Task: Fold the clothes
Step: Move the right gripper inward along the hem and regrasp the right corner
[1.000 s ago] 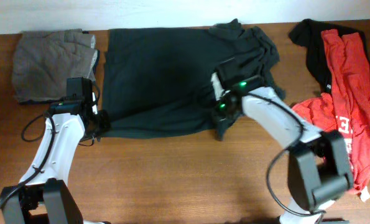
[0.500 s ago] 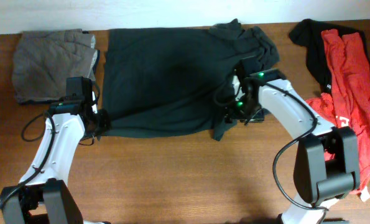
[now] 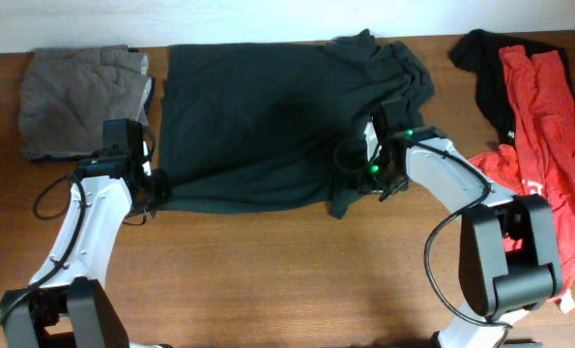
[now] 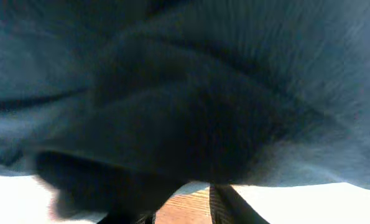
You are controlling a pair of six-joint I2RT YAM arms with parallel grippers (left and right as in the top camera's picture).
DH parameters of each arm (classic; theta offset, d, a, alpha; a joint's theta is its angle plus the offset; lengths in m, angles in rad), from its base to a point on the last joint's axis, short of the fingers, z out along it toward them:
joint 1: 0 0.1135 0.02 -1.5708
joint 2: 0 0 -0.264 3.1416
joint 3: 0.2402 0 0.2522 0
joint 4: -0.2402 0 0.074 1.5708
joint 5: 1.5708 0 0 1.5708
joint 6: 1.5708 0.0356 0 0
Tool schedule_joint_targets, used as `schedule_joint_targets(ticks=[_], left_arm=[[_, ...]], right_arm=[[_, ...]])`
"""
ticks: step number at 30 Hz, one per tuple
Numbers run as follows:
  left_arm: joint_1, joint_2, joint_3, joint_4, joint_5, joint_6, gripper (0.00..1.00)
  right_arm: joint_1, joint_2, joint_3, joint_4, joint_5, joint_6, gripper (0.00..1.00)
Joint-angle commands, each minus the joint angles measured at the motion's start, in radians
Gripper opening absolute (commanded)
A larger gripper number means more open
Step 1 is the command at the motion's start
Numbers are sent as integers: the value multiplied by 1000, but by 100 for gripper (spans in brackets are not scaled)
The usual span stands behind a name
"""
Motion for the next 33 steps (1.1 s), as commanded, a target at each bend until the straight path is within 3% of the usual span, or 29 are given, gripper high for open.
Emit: schedule_joint_targets(ticks=[1, 9, 14, 15, 16, 18, 24, 28, 33], left_arm=[[-2, -19, 17, 6, -15, 7, 0], [-2, -19, 17, 6, -14, 11, 0], [-2, -19, 17, 6, -14, 13, 0], [-2, -19, 17, 6, -14, 13, 0], [-2, -19, 17, 6, -14, 13, 0], [-2, -19, 17, 6, -15, 14, 0], [-1, -27, 45, -15, -15, 14, 0], [-1, -74, 92, -60, -33, 14, 0], [2, -138, 101, -117, -200, 13, 0]], right_arm=[[0, -17, -38, 47, -9, -56, 33], [0, -13, -102, 216, -1, -115, 42], [0, -6, -105, 220, 6, -119, 43], [0, -6, -106, 220, 7, -119, 42], [0, -6, -106, 217, 11, -118, 34], [-2, -9, -105, 205, 13, -116, 4], [-58, -97, -83, 98, 13, -81, 4], [-139, -215, -30, -75, 13, -71, 4], [-220, -346, -13, -236, 14, -72, 4]])
